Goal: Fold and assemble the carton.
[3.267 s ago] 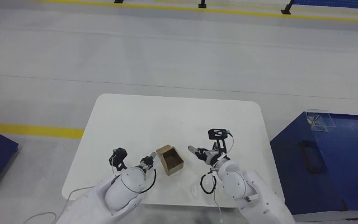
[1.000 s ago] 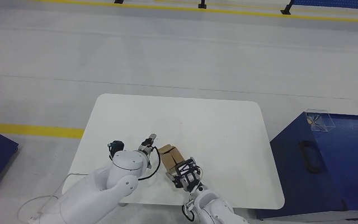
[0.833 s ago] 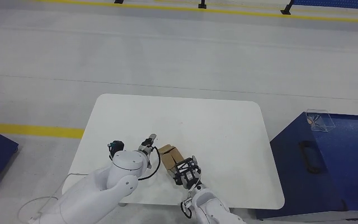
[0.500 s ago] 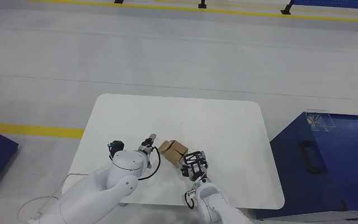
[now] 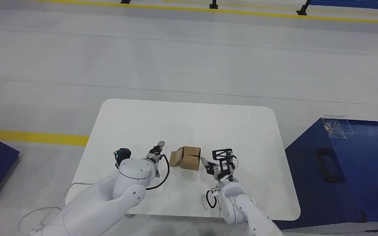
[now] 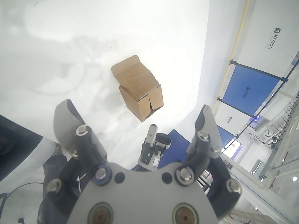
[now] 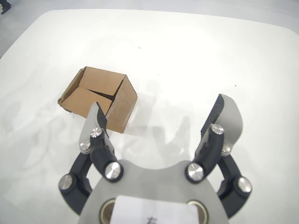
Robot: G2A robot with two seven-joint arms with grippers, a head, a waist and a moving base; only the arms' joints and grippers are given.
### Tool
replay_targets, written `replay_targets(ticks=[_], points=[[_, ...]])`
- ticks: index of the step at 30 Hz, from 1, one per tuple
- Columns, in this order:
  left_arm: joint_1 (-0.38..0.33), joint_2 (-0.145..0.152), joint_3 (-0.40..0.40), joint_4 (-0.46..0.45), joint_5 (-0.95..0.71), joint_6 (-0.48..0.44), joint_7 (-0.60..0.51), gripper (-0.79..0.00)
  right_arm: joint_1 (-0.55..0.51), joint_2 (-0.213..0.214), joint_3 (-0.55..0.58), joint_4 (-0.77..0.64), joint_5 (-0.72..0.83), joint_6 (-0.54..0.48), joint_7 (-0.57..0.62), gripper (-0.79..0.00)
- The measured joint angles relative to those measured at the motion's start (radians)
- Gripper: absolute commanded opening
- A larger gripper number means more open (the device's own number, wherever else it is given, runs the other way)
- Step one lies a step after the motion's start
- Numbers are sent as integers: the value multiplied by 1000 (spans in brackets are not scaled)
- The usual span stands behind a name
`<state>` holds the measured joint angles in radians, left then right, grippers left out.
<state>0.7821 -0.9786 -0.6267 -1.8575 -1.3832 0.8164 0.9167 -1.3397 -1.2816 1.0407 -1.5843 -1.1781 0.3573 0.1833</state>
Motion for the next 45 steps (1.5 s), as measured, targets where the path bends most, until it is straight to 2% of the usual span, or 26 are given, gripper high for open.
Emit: replay_targets(ticks=[3,6,7,9,10,13,15,17,19,22,25,29,37,42,45], points=[[20,-1,-21,-9,35,-70,-53,0,-2,-1,33,-34,42,-4,-5,0],[69,-5,-56,19,55,-253,-167,0,-3,-8,50,-61,136,-25,-12,0],[88,-6,-77,44,37,-338,-189,0,-4,-9,53,-65,174,-28,-15,0],[96,-7,-85,55,29,-418,-190,0,-4,-8,53,-65,176,-28,-15,0],[96,-7,-84,55,29,-429,-187,0,-4,-8,52,-64,155,-28,-15,0],[95,-6,-83,53,30,-364,-186,0,-4,-8,52,-64,144,-27,-15,0],[95,-7,-84,53,30,-357,-187,0,-3,-8,51,-61,142,-24,-18,0],[113,-9,-98,57,38,-401,-206,0,4,-11,32,-45,84,8,-50,0],[146,-18,-92,60,66,-495,-242,0,17,-21,2,-32,25,39,-66,0],[199,-45,-81,101,38,-699,-289,0,50,-34,-31,0,45,56,-48,0],[221,-77,-34,163,48,-858,-344,0,87,-49,-70,44,22,91,-34,0],[228,-120,25,245,124,-1000,-350,0,126,-66,-98,95,33,110,-1,0],[166,-217,90,443,96,-1037,-358,0,178,-93,-148,174,-3,127,38,0],[145,-258,93,519,115,-1053,-340,0,194,-104,-157,202,-21,138,64,0],[132,-279,96,573,177,-1073,-289,0,198,-109,-160,215,-32,134,76,0]])
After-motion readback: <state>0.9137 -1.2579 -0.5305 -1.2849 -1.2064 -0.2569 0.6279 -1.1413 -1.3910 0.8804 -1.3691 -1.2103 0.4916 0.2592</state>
